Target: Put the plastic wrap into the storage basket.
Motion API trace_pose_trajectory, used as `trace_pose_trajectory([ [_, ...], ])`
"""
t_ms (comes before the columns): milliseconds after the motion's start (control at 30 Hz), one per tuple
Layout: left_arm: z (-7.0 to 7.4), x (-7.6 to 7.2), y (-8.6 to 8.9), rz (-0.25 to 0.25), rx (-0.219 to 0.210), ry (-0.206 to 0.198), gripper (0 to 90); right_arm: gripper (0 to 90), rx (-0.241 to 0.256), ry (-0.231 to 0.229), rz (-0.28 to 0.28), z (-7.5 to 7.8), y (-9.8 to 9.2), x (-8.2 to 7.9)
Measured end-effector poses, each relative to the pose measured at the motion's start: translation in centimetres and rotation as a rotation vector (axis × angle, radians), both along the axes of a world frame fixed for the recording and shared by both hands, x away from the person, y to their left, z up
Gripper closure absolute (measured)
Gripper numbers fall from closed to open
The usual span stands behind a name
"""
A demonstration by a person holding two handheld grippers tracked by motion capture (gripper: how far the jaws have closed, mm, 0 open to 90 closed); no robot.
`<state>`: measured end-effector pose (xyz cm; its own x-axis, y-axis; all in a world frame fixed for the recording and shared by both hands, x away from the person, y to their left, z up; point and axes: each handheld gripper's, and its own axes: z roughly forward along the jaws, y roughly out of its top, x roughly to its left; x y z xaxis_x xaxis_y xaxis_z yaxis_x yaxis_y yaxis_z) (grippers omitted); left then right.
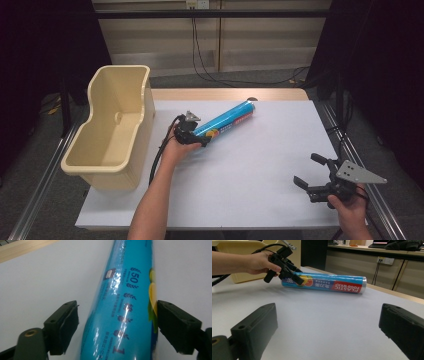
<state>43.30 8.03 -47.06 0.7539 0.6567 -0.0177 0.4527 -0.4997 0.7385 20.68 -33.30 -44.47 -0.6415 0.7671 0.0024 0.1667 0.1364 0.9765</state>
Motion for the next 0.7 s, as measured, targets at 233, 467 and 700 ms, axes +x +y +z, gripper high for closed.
trace_pose_trajectory([
  [233,0.7,-1.4,-0.2,-0.055,0.067,-0.027,31.3,1.7,0.001,0.004,-0.002,0.0,0.0,-0.1],
  [467,0.9,-3.4,0.9,-0.035,0.035,0.010,32.1,1.7,0.000,0.006,-0.007,-0.1,-0.2,-0.2],
  [700,1.3,-7.2,3.6,-0.015,0.028,0.034,32.3,1.7,-0.002,0.003,-0.007,-0.1,-0.2,-0.2],
])
